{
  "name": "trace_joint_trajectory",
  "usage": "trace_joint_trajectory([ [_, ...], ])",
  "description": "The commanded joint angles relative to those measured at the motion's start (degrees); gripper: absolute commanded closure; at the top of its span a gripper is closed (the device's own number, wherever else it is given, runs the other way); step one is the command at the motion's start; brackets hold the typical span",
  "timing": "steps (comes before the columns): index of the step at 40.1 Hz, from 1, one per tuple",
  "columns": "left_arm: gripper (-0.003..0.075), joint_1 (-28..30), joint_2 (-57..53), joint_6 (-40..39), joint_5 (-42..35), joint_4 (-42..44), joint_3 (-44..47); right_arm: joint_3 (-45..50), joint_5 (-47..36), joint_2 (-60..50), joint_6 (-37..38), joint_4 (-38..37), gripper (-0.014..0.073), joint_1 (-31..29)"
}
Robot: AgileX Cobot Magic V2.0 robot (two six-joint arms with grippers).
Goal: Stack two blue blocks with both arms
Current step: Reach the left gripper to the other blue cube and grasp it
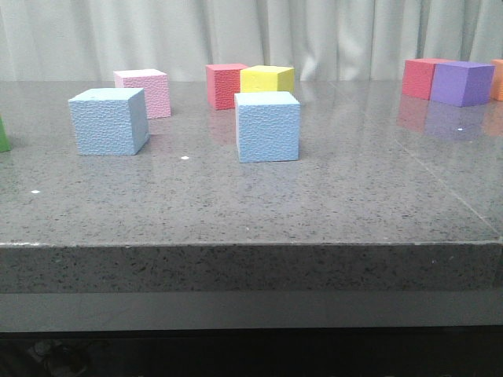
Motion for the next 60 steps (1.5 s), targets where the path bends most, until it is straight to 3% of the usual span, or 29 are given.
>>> trace_joint_trajectory([
  [1, 0.0227, -0.64, 0.55, -0.46, -4.40, -0.79, -1.42, -1.21, -4.48, -0.84, -0.70, 0.67, -0.0059, -0.38],
  [10, 0.0213, -10.92, 1.57, 5.29, -6.54, -0.79, -1.77, -1.21, -4.07, -0.48, -0.70, 0.67, -0.0059, -0.38],
  [21, 0.0060, -20.91, 14.62, 5.88, -7.32, 0.10, -9.37, -1.21, -4.07, -0.48, -0.70, 0.67, -0.0059, -0.38],
  [32, 0.0057, -21.52, 36.59, 1.16, -1.73, 0.99, -25.88, -1.21, -4.07, -0.48, -0.70, 0.67, -0.0059, -0.38],
  [41, 0.0057, -21.52, 53.51, -15.71, 11.58, 13.44, -41.01, -1.21, -4.07, -0.48, -0.70, 0.67, -0.0059, -0.38],
  [52, 0.0058, -20.71, 66.63, -18.57, 16.85, 11.87, -53.10, -1.21, -4.07, -0.48, -0.70, 0.67, -0.0059, -0.38],
  [60, 0.0058, -17.97, 71.37, -20.04, 17.76, 8.80, -55.93, -1.21, -4.07, -0.48, -0.70, 0.67, -0.0059, -0.38],
])
